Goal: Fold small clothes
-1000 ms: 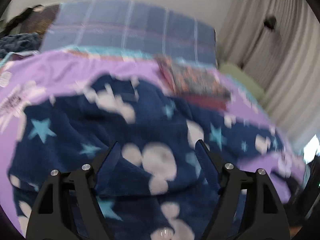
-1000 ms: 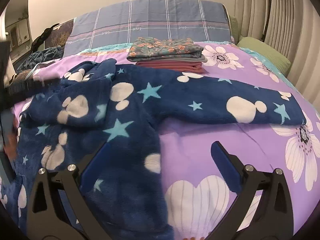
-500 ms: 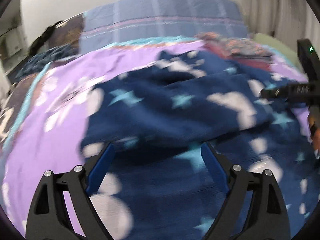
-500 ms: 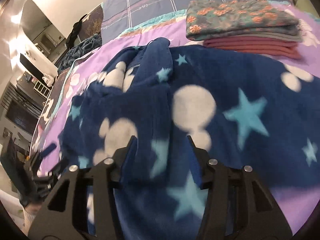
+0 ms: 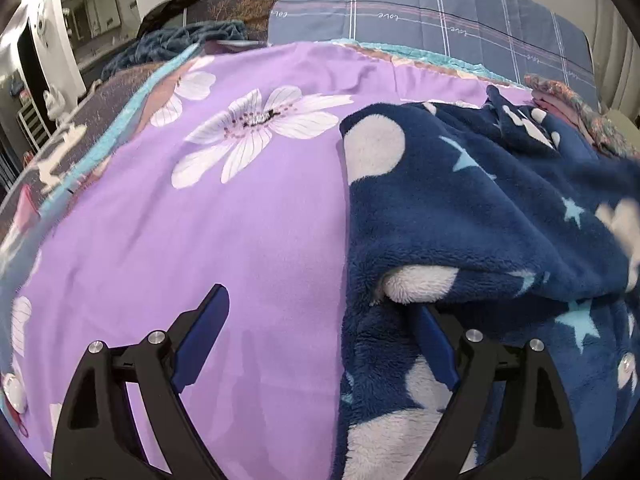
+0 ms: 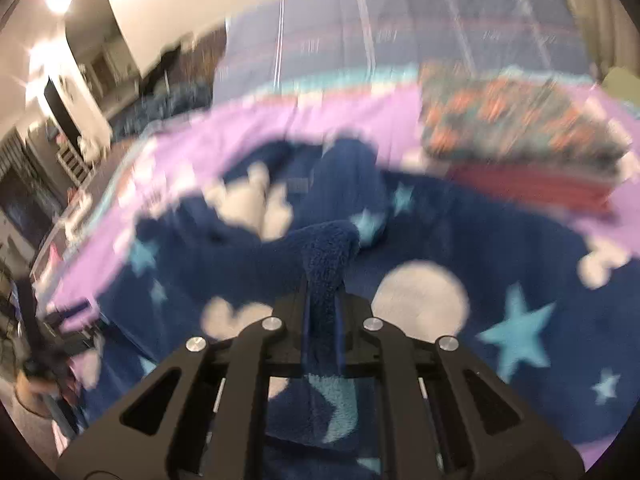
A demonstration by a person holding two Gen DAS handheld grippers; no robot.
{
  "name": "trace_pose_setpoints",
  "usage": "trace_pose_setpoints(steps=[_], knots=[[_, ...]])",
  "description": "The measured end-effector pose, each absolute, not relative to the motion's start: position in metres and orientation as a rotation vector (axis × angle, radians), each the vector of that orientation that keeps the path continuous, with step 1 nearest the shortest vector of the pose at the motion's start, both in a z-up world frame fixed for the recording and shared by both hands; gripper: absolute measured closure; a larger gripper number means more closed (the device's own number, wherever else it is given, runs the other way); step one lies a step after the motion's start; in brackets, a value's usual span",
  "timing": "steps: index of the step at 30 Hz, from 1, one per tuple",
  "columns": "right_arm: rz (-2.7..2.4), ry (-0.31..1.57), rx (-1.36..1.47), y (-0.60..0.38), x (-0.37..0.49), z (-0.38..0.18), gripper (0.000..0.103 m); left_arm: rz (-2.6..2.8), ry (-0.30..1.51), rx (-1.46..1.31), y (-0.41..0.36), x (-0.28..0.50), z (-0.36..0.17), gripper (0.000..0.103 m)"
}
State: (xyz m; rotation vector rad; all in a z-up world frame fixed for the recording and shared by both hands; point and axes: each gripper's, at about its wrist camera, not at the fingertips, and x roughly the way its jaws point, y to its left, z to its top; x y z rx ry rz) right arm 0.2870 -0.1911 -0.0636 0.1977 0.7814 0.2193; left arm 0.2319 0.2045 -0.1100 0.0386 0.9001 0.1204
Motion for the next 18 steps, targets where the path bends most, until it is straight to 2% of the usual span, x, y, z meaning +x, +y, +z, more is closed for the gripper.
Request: trace_pose_setpoints(steps=[3,4,5,7,10,13,18], knots=[[0.106,0.727,0.122,-0.208,0.283,-0.049,0.092,0.094,0.883,0.072,0.196,0.226,-0.108,0.015],[0.074,0.765,0.084,-0.211,0.287,-0.057,0.087,0.095,0.88,0.087,0.194,0.226,-0.108,0.015],[0.046,0.807,0.055,-0.213,0.292,-0.066,0.071,0.102,0.881,0.093,0.192,0.227,-0.109,0.015],[-0.034,0.891,0.017,-0.222,0.299,-0.092,0.05,0.107,0.89,0.078,0.195,0.228,-0.111,0.015],[-0.024,0.889,0.101,-0.237,0.29,-0.102,0.056,0.1,0.885,0.058,0.201,0.222,-0.108,0.015],[0.067,0.862,0.146,-0.236,0.274,-0.092,0.066,0.105,0.864,0.093,0.199,0.213,-0.102,0.015],[0.312,0.842,0.157,-0.211,0.247,-0.081,0.068,0.013,0.703,0.006,0.182,0.19,-0.056,0.019]])
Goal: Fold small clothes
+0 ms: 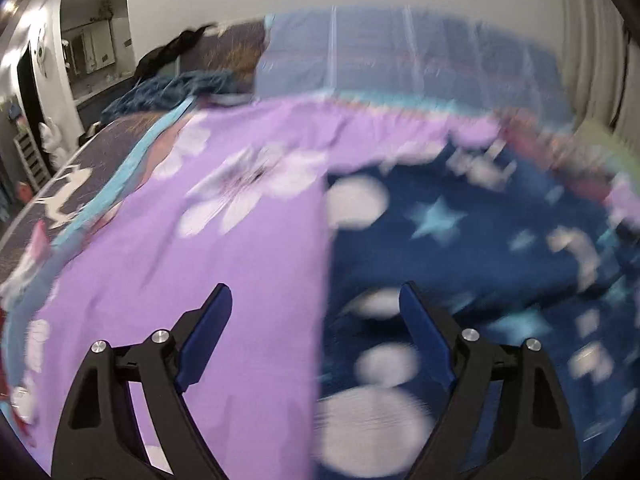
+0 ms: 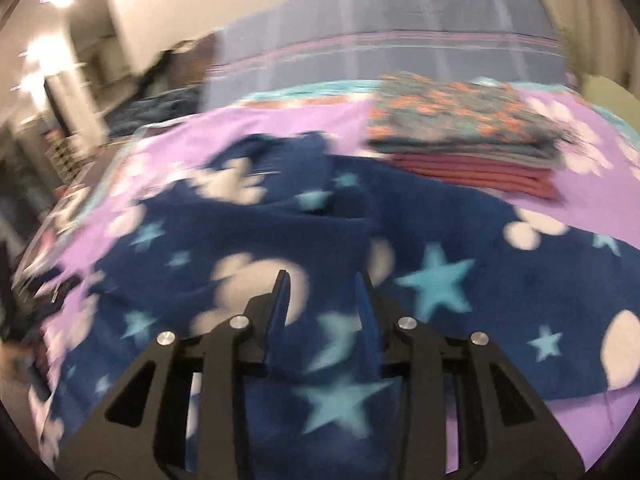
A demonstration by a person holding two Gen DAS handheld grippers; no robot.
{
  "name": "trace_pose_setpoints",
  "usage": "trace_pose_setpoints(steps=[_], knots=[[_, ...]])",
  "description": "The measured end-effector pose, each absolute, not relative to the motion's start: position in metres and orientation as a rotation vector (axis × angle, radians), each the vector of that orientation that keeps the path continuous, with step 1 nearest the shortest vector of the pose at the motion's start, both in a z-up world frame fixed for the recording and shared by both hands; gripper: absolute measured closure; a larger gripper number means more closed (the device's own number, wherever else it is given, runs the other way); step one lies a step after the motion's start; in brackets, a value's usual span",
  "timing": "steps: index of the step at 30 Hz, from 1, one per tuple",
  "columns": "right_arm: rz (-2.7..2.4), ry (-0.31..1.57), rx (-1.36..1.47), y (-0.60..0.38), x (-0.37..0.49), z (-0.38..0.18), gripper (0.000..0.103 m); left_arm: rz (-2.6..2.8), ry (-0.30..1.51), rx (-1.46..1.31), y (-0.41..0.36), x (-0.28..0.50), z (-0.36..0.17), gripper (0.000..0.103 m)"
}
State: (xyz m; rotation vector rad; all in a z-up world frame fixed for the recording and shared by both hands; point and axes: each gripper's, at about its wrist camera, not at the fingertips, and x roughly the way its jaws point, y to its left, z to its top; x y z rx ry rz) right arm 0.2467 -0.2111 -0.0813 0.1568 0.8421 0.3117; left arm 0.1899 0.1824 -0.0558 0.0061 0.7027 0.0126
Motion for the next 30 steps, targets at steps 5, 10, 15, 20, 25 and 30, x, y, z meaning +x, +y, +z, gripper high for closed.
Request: trace_pose_setpoints(steps=[5,10,15,20,25,30], knots=[[0.204,0.995,0.15,-0.198,0.256,-0.125,0.065,-0.2,0.686,0.057,0.113,0.205,-0.051,0.019],[0.173,0.981,0.252,-0.223,0.229,-0.104,0.048,-0.202,0.87,0.176,0.075,0.246,-0.123,0.016],[-0.105,0.831,0.389,-0.324,0.182,-0.078,0.036,-0.236,0.862,0.094,0.085,0.248,-0.119,0.014],[-0.494,0.649,0.954,-0.471,0.098,-0.094,0.043,-0.227,0.866,0.121,0.08,0.248,-0.12,0.011],[-0.589,0.422,1.075,-0.527,0.071,-0.108,0.049,-0.229,0.864,0.116,0.082,0.247,-0.12,0.011],[-0.595,0.404,0.965,-0.539,0.093,-0.112,0.056,-0.228,0.863,0.117,0.083,0.245,-0.12,0.011]])
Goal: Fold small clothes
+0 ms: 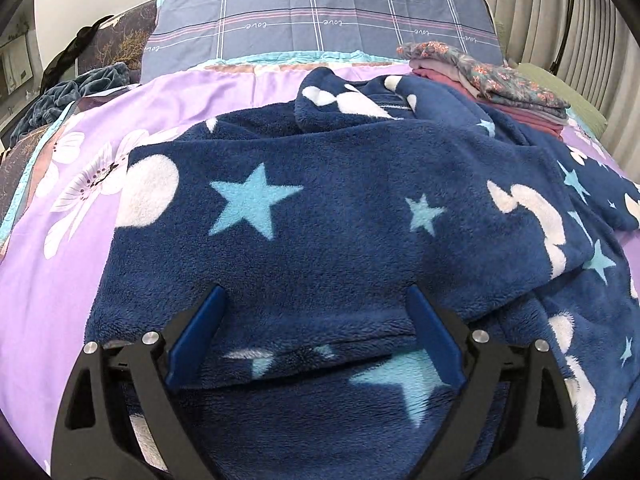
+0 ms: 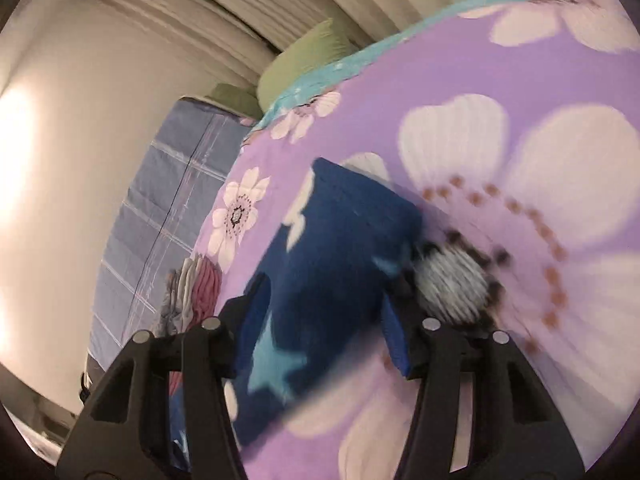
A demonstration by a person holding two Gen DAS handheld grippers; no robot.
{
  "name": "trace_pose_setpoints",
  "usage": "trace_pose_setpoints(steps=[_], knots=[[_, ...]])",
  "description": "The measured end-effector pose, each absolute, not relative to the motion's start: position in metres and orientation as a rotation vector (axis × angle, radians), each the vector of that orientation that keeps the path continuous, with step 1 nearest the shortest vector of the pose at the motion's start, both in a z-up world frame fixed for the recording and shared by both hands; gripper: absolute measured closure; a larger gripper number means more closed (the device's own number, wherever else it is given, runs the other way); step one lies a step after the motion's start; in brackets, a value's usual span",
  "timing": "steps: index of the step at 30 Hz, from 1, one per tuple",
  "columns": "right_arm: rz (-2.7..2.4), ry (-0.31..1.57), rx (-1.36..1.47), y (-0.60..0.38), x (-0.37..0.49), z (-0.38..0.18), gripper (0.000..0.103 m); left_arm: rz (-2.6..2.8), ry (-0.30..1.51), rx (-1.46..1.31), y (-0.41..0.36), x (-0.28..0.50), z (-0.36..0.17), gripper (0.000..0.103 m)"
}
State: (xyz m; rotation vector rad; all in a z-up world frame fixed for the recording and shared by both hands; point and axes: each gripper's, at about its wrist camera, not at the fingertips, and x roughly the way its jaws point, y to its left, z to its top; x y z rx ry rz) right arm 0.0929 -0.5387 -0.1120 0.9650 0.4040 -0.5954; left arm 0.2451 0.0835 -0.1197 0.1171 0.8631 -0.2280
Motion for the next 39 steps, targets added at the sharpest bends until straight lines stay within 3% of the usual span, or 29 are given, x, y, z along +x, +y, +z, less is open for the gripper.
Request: trace_pose_setpoints(steps=[3,5,9,16,23,29,37,39], knots=[[-0.62,0.394,0.997,-0.545,0.1,-0.11,0.067,-0.229,0.863,0.116,0.083,0.245,-0.12,0.01],[-0.594,0.412,1.042,-0.549,0.104,-0.109,0.09,-0.229,0.864,0.116,0.083,0.245,-0.12,0.01],[-0.455,0.385,0.974,-0.52,0.125,-0.078,0.091,-0.228,0.863,0.117,0.084,0.245,-0.12,0.01],[0.118,0.477,0.652,-0.323,0.219,-0.022,0.091,-0.23,0.86,0.112,0.084,0.244,-0.121,0.01],[0.362,0.681,0.428,-0.18,0.258,-0.061,0.091,-0.239,0.859,0.097,0.086,0.244,-0.12,0.01],[0.399,0.872,0.374,-0.153,0.252,-0.12,0.083,-0.279,0.854,0.048,0.093,0.242,-0.113,0.009],[0.42,0.851,0.353,-0.159,0.243,-0.121,0.081,-0.687,0.842,-0.206,0.065,0.231,-0.063,0.009],[0.429,0.84,0.33,-0.155,0.239,-0.12,0.079,-0.722,0.88,-0.212,0.046,0.241,-0.062,0.003]])
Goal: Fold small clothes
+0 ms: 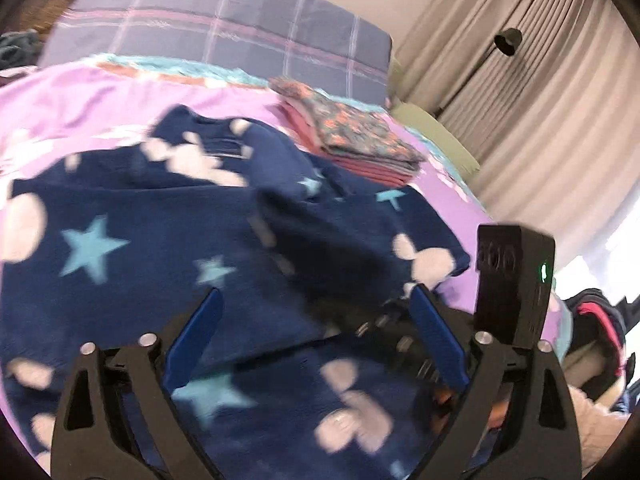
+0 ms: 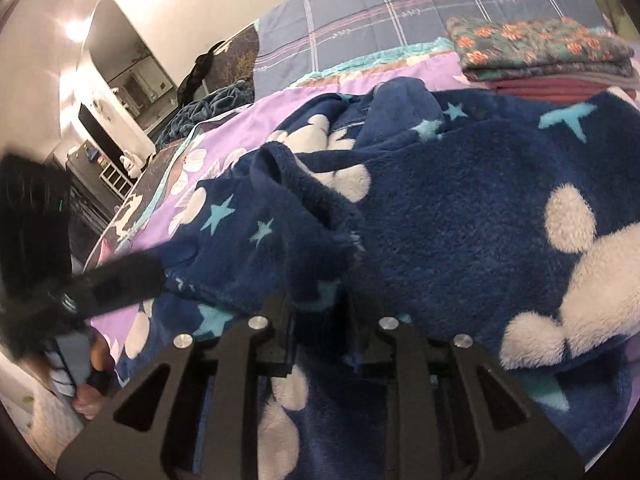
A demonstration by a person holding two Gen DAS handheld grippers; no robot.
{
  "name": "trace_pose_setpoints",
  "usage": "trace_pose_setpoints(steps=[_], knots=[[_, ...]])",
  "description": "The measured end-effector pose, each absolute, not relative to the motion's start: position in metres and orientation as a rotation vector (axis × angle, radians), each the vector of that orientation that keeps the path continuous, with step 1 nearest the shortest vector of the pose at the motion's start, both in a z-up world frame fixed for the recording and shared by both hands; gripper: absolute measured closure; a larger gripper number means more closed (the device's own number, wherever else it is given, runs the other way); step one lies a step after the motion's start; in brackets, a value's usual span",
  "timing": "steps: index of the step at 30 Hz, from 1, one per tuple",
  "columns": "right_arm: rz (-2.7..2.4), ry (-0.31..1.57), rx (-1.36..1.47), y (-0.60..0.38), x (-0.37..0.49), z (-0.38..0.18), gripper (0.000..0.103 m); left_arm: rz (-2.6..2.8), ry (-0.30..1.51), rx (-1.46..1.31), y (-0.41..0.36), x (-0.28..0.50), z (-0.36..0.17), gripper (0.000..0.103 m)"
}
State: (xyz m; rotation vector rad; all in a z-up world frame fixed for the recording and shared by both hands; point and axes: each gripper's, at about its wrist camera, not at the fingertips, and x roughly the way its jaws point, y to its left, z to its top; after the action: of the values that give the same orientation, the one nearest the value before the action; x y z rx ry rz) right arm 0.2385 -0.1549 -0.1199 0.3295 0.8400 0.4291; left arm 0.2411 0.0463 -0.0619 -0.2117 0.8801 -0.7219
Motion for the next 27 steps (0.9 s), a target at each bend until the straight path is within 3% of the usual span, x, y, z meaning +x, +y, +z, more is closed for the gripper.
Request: trace_pose_setpoints(steps=[5,7,8,9,10,12,13,22,27], knots=[[0.467,0.839,0.31,-0.156,0.227,-0.114,0.063,-0.68,1.002,-0.284,0.027,0.272,-0.082,0.003],[0.469,0.843,0.284,-0.156,0.222,-0.113,0.061,-0.688,1.043,-0.349,0.025,0.281,-0.094,0.003],[0.467,0.848,0.273,-0.157,0.219,-0.112,0.06,-0.682,1.044,-0.353,0.025,0.283,-0.097,0.008],[0.465,0.853,0.264,-0.157,0.216,-0.113,0.06,-0.673,1.034,-0.34,0.022,0.284,-0.099,0.027],[0.463,0.853,0.26,-0.158,0.214,-0.112,0.06,-0.665,1.023,-0.312,0.019,0.284,-0.099,0.038],[0.455,0.846,0.253,-0.163,0.206,-0.11,0.058,-0.661,1.025,-0.289,0.015,0.284,-0.098,0.09],[0.45,0.839,0.254,-0.166,0.202,-0.109,0.057,-0.668,1.028,-0.298,0.016,0.286,-0.096,0.094],[0.326,0.857,0.442,-0.212,0.2,-0.127,0.051,-0.697,0.768,-0.245,0.037,0.26,-0.006,0.094],[0.335,0.857,0.455,-0.213,0.202,-0.131,0.049,-0.599,0.694,-0.18,0.077,0.246,0.017,0.094]])
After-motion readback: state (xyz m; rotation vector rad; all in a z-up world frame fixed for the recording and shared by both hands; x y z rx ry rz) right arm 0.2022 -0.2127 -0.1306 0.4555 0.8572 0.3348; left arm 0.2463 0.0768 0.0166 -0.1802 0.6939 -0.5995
